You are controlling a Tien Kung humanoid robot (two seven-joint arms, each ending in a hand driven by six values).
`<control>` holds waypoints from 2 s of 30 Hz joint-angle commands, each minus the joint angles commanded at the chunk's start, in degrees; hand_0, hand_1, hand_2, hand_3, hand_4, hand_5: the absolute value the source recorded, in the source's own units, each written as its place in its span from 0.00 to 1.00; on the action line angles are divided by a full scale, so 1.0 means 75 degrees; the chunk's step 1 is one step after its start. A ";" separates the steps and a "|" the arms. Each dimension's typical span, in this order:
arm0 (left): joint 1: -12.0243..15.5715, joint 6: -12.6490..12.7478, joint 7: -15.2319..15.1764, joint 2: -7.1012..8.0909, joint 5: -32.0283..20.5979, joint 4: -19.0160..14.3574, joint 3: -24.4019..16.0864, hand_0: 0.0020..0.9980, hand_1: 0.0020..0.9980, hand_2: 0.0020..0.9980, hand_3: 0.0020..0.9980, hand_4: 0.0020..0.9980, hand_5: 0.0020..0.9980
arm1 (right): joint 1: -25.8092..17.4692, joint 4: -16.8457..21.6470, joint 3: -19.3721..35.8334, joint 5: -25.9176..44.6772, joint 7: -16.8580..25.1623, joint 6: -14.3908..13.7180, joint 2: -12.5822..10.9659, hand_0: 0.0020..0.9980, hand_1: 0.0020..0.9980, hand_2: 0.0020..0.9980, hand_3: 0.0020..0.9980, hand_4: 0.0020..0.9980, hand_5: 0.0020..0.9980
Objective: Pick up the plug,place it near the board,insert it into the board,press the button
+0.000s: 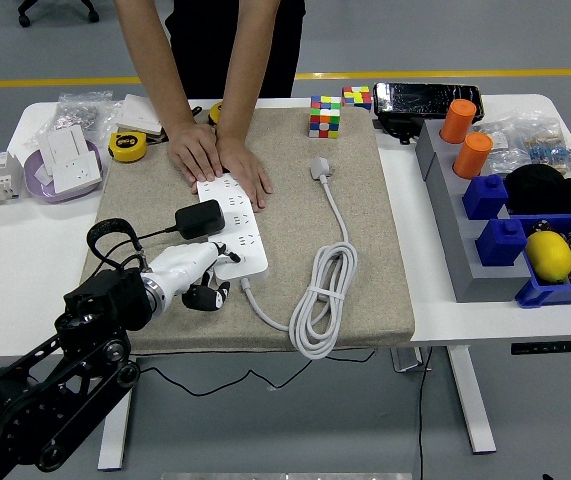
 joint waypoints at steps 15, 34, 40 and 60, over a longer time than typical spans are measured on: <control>0.0044 0.0047 -0.0069 -0.0021 0.0124 -0.0233 -0.0239 0.19 0.06 0.14 0.77 0.41 0.14 | 0.0015 0.0000 0.0002 0.0030 0.0002 -0.0007 0.0003 0.81 0.75 0.74 0.77 1.00 0.97; 0.0756 0.2740 -0.2651 -0.0304 -0.1283 -0.0751 -0.1608 0.52 0.41 0.36 0.54 0.83 0.31 | 0.0006 0.0000 0.0024 0.0052 0.0004 -0.0015 0.0037 0.81 0.75 0.74 0.77 1.00 0.97; 0.1019 0.3297 -0.3891 -0.0414 -0.2726 -0.0552 -0.2036 0.91 0.96 0.90 0.85 1.00 0.54 | -0.0004 0.0000 0.0013 0.0054 0.0000 -0.0011 0.0047 0.81 0.75 0.74 0.77 1.00 0.97; 0.1201 0.2758 -0.3465 -0.0387 -0.3032 -0.0363 -0.2128 0.91 0.94 0.87 1.00 1.00 0.52 | -0.0036 0.0000 -0.0006 0.0014 -0.0009 -0.0001 0.0038 0.81 0.75 0.74 0.77 1.00 0.97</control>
